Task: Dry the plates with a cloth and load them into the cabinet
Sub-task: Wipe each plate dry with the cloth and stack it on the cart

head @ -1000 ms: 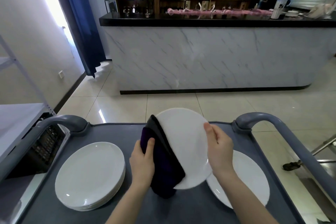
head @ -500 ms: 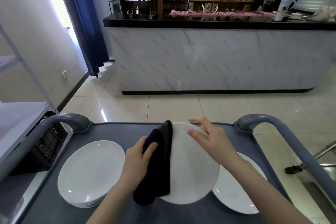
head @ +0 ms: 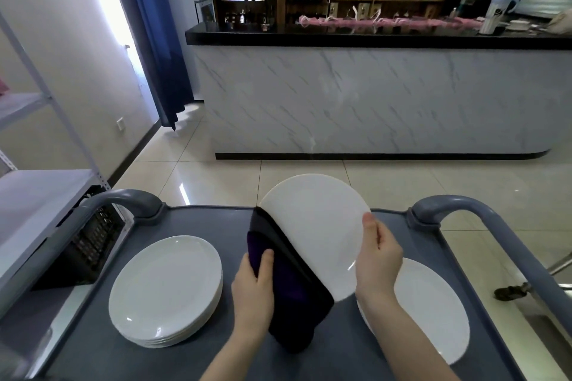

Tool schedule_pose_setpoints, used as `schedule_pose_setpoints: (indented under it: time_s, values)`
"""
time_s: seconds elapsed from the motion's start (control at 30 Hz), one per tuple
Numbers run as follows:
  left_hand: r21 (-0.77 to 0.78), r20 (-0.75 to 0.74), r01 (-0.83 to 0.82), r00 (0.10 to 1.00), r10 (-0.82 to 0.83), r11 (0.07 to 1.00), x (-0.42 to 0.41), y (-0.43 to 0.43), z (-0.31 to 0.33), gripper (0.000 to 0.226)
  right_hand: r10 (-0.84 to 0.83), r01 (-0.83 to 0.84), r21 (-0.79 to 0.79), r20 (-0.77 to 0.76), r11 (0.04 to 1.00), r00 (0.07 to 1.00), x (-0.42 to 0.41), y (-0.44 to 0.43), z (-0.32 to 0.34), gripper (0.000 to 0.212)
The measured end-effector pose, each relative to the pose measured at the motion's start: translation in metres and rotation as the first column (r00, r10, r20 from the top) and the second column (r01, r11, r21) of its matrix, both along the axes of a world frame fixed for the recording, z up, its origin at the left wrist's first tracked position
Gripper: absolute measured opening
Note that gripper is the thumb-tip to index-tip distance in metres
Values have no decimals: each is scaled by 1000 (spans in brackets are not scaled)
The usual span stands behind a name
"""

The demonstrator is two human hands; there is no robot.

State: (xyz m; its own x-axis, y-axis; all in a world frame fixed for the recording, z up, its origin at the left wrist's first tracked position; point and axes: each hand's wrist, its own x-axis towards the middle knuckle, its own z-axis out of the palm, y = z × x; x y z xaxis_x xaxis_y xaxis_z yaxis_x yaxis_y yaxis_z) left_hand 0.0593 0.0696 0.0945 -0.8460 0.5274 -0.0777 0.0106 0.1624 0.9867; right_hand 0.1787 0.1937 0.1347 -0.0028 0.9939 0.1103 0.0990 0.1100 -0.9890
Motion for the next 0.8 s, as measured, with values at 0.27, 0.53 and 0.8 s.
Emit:
schedule_pose_setpoints:
  time_s: [0.27, 0.53, 0.8]
  values:
    - [31, -54, 42, 998, -40, 999, -17, 8, 11, 17, 95, -109, 118, 119, 987, 988, 18, -1, -3, 45]
    - [-148, -325, 383, 852, -411, 912, -41, 6, 28, 13, 526, -658, 110, 511, 745, 680, 23, 21, 27, 38]
    - [21, -63, 384, 922, -382, 923, -25, -12, 20, 22, 436, -532, 161, 406, 831, 803, 27, 28, 38, 39]
